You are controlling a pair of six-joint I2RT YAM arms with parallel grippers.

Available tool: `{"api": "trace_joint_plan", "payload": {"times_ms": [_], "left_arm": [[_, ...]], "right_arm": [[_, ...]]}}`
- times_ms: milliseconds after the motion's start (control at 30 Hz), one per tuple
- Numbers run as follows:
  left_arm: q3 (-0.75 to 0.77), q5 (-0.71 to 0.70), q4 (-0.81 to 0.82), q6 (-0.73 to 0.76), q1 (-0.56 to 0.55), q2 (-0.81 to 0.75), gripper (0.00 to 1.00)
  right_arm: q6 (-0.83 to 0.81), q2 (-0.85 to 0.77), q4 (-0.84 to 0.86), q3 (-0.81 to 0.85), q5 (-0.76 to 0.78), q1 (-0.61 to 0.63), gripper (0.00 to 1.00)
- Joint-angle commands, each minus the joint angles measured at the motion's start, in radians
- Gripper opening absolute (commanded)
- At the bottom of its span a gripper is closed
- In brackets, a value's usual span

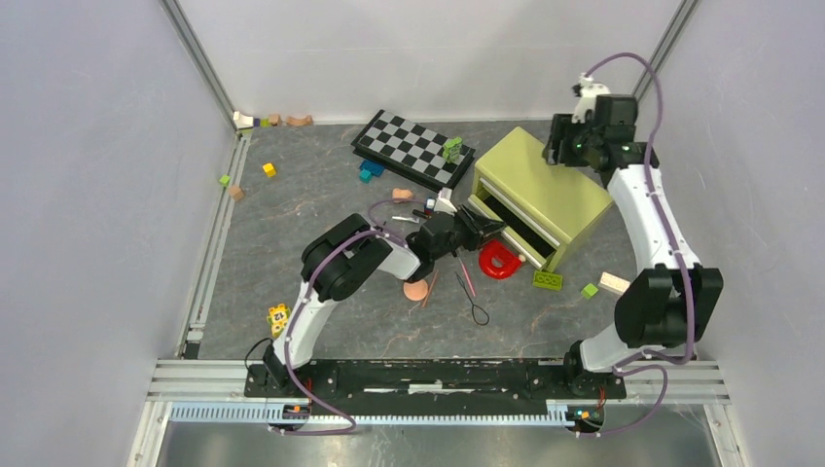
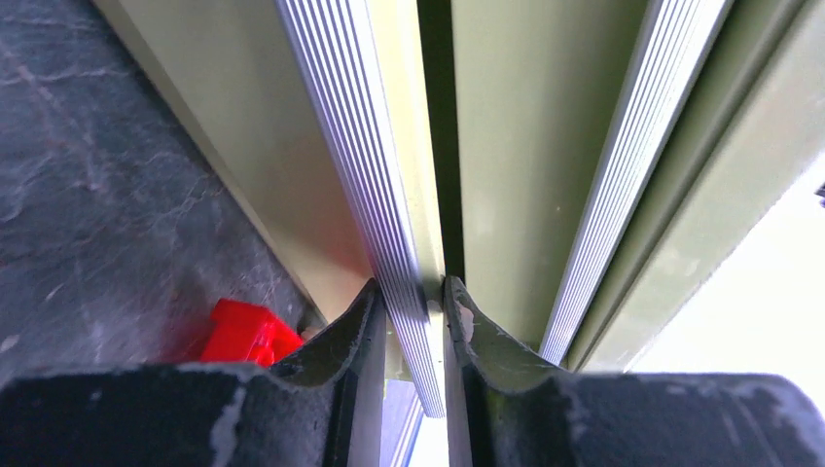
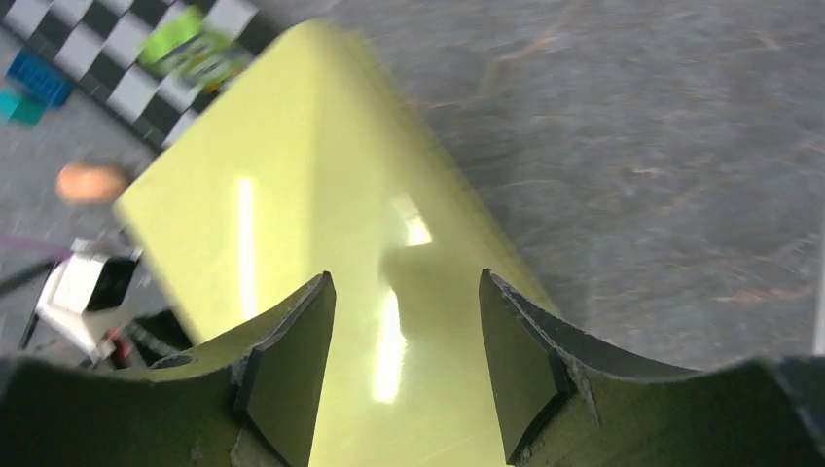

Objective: Organize the makeup
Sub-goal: Open the drawer in the storage box.

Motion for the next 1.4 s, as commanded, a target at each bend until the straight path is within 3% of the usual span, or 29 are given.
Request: {"api": "trace_joint_plan", "payload": {"times_ms": [0,267,600,1100,1233,1367], "left_arm": [[-0.064,-0.009,0.010,0.142,0.032,-0.112,0.11],[-0.201,-0.003,0.041,0.171,0.032,-0.196,0.11],[-0.297,0.018,0.065,0.185,0.032,-0.226,0.11],[-0.405,0.032,-0.053,0.308,0.032,-0.366,0.12],[-0.411,0.038,-0.053,0.309,0.033,-0.362,0.17],[-0.399,0.044,-0.065,0.315,0.035,-0.368,0.31]], "right_arm": [[-0.065,-0.107,-0.063,-0.084,-0.023,0.135,0.61],[-0.075,-0.198,-0.042,-0.256,-0.090,0.204,0.59],[-0.074,-0.193,-0.035,-0.287,-0.080,0.225,0.59],[-0.087,-0.159,-0.038,-0.270,0.030,0.232,0.59],[-0.092,-0.169,-0.027,-0.268,-0.026,0.234,0.59],[-0.099,-0.193,-0.012,-0.260,-0.068,0.262,0.59]]}}
